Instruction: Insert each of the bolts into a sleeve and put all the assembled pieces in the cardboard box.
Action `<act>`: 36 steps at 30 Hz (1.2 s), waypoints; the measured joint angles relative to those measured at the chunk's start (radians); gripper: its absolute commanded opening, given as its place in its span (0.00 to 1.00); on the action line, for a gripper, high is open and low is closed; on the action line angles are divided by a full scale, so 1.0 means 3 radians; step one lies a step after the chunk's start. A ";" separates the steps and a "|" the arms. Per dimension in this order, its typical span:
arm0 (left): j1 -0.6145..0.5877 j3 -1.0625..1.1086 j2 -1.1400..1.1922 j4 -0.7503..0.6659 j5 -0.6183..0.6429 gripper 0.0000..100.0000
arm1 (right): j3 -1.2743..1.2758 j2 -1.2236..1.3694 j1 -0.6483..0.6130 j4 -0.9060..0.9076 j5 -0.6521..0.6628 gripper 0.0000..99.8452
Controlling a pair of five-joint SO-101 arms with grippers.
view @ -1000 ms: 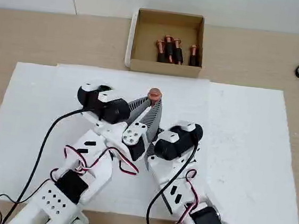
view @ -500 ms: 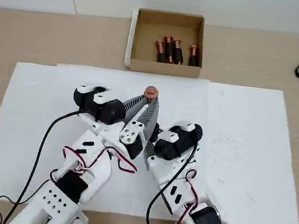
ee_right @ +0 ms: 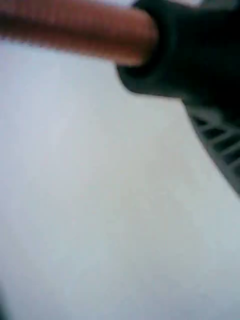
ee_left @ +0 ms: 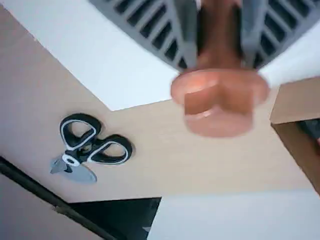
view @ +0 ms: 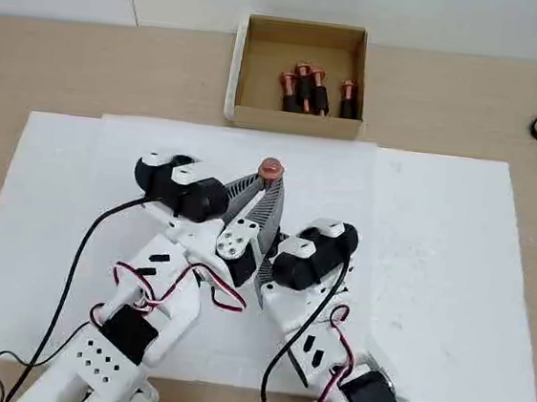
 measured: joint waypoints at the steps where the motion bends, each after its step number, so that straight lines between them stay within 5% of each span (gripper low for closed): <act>1: 0.0000 0.0000 0.0000 0.0000 0.0000 0.01 | 0.0000 0.0000 0.0000 0.0000 0.0000 0.00; 17: 0.0010 0.0031 -0.0005 0.0215 -0.0235 0.01 | 0.0000 0.0000 -0.0010 0.0000 0.0000 0.00; 36: 0.0015 0.0020 -0.0066 0.0680 -0.0036 0.01 | 0.0000 0.0005 -0.0010 0.0020 -0.0005 0.00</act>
